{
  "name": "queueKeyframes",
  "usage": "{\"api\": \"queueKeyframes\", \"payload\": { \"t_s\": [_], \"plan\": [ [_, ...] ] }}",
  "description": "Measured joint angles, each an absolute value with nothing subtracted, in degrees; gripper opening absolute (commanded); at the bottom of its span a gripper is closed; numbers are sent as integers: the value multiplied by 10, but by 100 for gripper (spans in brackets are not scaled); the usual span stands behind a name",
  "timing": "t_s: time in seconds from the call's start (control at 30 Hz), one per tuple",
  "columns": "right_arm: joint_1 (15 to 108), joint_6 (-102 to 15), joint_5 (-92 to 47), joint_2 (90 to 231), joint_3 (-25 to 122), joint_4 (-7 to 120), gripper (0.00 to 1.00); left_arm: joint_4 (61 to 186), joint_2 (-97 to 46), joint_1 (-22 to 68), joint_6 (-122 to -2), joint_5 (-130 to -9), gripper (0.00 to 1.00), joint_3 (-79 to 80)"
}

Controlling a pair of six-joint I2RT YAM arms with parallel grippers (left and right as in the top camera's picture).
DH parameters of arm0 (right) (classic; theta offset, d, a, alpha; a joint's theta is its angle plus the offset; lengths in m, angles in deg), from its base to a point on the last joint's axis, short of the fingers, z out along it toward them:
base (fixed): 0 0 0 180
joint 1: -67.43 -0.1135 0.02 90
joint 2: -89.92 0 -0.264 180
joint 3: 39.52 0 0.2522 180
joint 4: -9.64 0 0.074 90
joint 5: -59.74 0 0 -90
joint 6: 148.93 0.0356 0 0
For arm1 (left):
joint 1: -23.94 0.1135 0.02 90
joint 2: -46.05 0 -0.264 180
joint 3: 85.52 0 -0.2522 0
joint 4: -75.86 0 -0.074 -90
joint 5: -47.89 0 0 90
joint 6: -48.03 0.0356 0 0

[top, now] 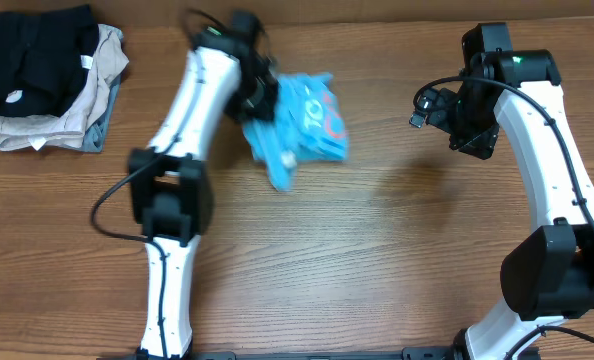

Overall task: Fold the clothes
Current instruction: 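Carry the bundle left and place it on the clothes stack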

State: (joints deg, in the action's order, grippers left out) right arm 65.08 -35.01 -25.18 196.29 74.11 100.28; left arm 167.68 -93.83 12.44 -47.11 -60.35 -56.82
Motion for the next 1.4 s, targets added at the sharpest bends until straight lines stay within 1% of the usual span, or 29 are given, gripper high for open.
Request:
{"api": "queueKeyframes", "payload": {
  "t_s": [0.17,0.3,0.53,0.7,0.83,0.97,1.2,1.3,1.4],
  "plan": [
    [651,-350,-252,1963,741,999,100,1683,-937,207,-470,-680,4,-720],
    [651,-350,-252,1963,741,1000,100,1683,-935,257,-490,-723,4,-803],
    [651,-350,-252,1963,741,1003,100,1673,-931,330,-538,-754,4,-884],
    [651,-350,-250,1963,741,1006,100,1635,-930,409,-588,-758,4,-890],
    [651,-350,-244,1963,741,1007,100,1585,-930,471,-640,-738,4,-890],
    [651,-350,-241,1963,741,1010,100,1546,-930,512,-690,-707,4,-890],
    [651,-350,-240,1963,741,1015,100,1436,-930,530,-758,-688,4,-842],
    [651,-350,-240,1963,741,1021,100,1361,-932,532,-770,-686,4,-785],
    [651,-350,-240,1963,741,1022,100,1317,-933,533,-770,-673,4,-745]
  ]
}}
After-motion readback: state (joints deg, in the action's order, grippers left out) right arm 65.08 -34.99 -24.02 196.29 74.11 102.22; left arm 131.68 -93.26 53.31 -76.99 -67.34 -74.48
